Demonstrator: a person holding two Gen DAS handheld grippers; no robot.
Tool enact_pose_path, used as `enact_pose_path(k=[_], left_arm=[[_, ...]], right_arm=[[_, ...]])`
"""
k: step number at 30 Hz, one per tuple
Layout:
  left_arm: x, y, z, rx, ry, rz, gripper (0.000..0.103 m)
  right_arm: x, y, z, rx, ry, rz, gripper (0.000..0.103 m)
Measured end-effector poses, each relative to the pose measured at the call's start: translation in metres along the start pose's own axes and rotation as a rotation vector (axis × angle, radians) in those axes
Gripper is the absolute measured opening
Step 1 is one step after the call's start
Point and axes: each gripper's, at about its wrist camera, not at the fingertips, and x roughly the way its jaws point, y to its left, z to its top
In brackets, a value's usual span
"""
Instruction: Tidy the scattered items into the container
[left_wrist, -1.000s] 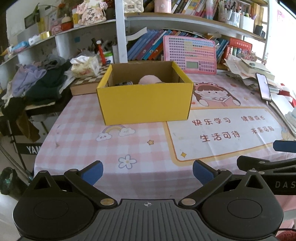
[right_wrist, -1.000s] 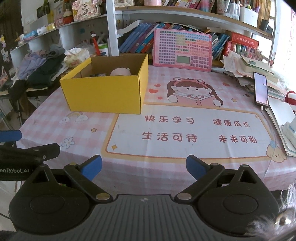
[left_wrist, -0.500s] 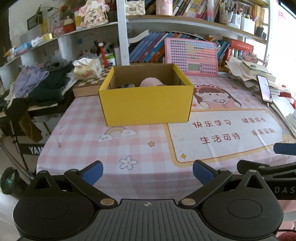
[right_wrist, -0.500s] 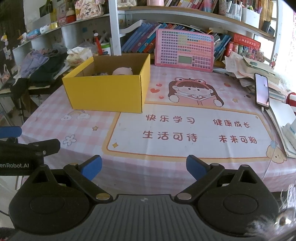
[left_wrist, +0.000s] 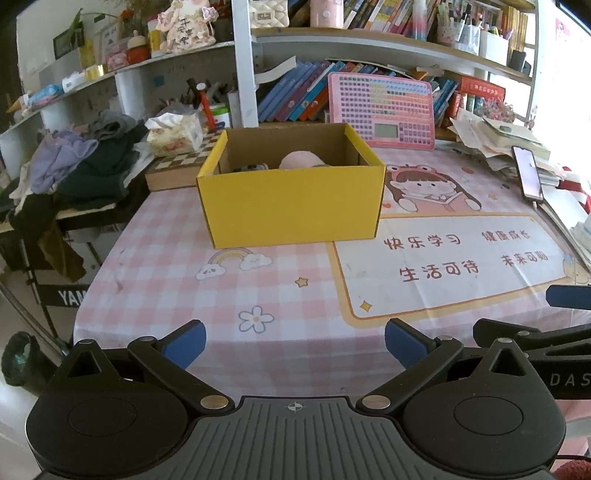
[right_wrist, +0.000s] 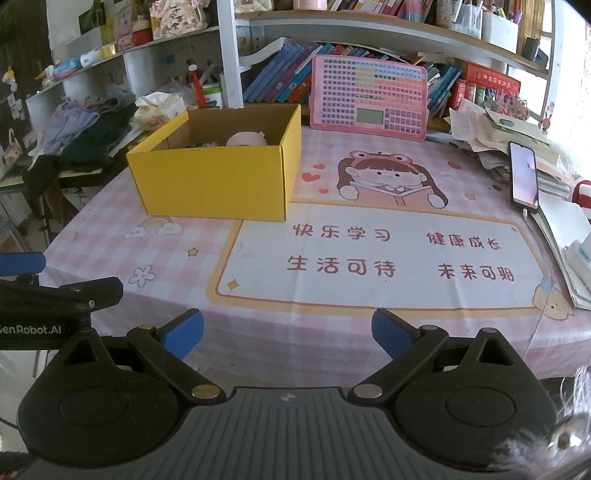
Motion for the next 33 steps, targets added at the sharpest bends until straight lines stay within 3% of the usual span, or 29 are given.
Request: enact_pose_path(k=[33], left_arm=[[0.013,0.002,0.001,0.000,0.053,-0.006,0.103]], right_arm=[[0.011,0.002,0.002,0.007,0.040,-0.003,0.098]])
